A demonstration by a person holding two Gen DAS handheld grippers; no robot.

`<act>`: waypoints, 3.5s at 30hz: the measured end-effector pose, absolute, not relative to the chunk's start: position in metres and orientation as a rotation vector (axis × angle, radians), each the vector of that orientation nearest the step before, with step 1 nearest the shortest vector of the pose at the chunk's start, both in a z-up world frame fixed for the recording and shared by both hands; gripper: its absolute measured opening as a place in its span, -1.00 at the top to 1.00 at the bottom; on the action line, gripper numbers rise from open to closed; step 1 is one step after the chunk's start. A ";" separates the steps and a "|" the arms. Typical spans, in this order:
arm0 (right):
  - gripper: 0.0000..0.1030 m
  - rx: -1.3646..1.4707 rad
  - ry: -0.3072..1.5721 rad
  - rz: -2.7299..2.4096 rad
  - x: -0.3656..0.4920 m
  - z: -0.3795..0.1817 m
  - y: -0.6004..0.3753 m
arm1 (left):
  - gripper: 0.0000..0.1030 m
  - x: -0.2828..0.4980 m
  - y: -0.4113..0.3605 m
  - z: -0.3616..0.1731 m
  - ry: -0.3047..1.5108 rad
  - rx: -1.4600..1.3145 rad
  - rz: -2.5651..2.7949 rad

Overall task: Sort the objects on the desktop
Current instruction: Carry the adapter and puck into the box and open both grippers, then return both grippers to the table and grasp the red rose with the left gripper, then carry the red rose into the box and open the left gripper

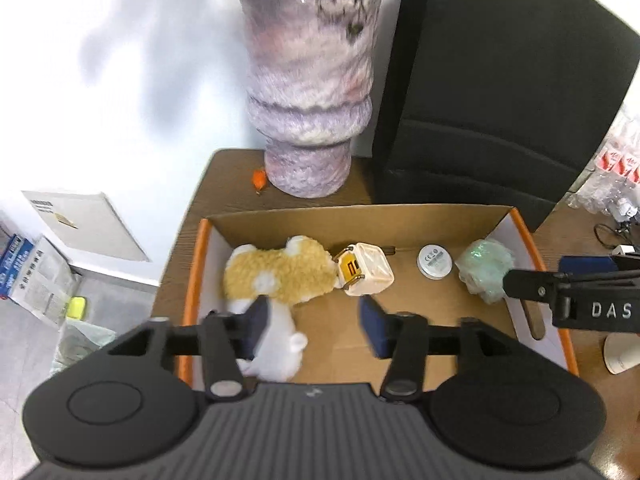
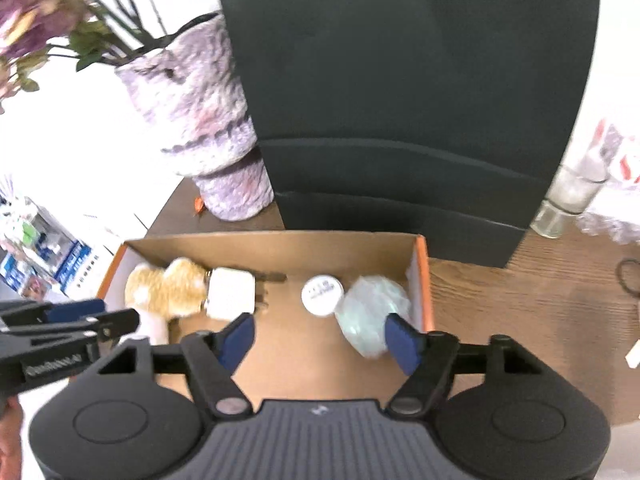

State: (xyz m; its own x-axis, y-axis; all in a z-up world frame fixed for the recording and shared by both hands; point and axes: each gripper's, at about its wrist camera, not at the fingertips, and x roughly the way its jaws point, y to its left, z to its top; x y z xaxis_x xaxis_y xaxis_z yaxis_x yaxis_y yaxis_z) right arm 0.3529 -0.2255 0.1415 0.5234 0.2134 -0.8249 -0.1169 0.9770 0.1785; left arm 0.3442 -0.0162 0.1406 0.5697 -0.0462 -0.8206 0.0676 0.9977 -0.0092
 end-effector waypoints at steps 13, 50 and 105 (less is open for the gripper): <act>-0.99 -0.004 0.639 0.182 0.196 0.156 -0.220 | -1.00 0.179 -0.006 0.158 0.571 0.050 -0.013; -1.00 0.067 0.371 0.135 -0.063 0.057 -0.276 | -0.84 0.005 -0.067 0.017 0.627 0.058 -0.296; 0.95 -0.150 0.027 0.367 0.006 0.209 -0.214 | 0.20 0.076 0.026 0.141 0.437 -0.113 -0.256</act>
State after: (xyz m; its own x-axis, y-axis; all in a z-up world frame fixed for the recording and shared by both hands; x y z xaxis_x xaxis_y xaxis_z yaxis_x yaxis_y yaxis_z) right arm 0.0061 -0.2145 0.2092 0.9331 0.3555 -0.0534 -0.3595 0.9223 -0.1416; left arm 0.0765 0.0260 0.1409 0.8747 -0.2688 -0.4033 0.2207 0.9617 -0.1623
